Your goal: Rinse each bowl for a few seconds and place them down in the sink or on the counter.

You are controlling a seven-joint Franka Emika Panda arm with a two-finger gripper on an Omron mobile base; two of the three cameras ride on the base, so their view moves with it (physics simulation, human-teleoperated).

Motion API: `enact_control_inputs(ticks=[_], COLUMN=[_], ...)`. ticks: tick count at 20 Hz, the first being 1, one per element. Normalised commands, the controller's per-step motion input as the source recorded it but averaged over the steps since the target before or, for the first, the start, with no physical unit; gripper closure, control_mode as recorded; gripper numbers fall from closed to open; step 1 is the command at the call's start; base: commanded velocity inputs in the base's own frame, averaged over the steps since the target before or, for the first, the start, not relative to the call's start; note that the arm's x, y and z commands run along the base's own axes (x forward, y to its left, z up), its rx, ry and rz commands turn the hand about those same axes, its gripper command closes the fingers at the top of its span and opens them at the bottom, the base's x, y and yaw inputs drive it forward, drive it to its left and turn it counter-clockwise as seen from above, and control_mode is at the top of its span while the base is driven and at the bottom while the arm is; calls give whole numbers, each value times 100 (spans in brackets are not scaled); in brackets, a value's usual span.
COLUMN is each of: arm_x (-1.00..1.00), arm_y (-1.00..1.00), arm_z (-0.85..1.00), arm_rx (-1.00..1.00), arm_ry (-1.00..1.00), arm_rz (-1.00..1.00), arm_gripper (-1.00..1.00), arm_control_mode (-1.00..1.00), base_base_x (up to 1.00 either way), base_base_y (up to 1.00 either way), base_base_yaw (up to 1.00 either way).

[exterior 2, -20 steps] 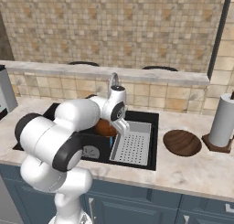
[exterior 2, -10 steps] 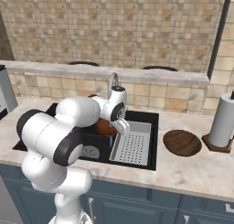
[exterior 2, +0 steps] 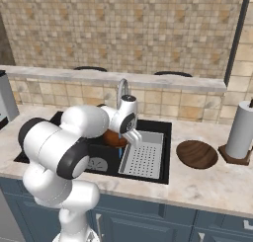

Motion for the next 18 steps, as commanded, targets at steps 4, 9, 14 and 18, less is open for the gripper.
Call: enact_control_inputs(ticks=[4, 9, 14, 18], arm_x=[0, -13, -11, -11], arm_y=[9, 7, 0, 0], arm_z=[-2, 0, 0, 0], arm_rx=[0, 1, 3, 6], arm_ry=[0, 0, 0, 0], arm_rz=[0, 1, 0, 0], arm_gripper=[100, 100, 100, 100], arm_control_mode=[-100, -100, -100, -100], base_base_x=[0, 0, 0, 0], base_base_y=[0, 0, 0, 0], base_base_yaw=[0, 0, 0, 0])
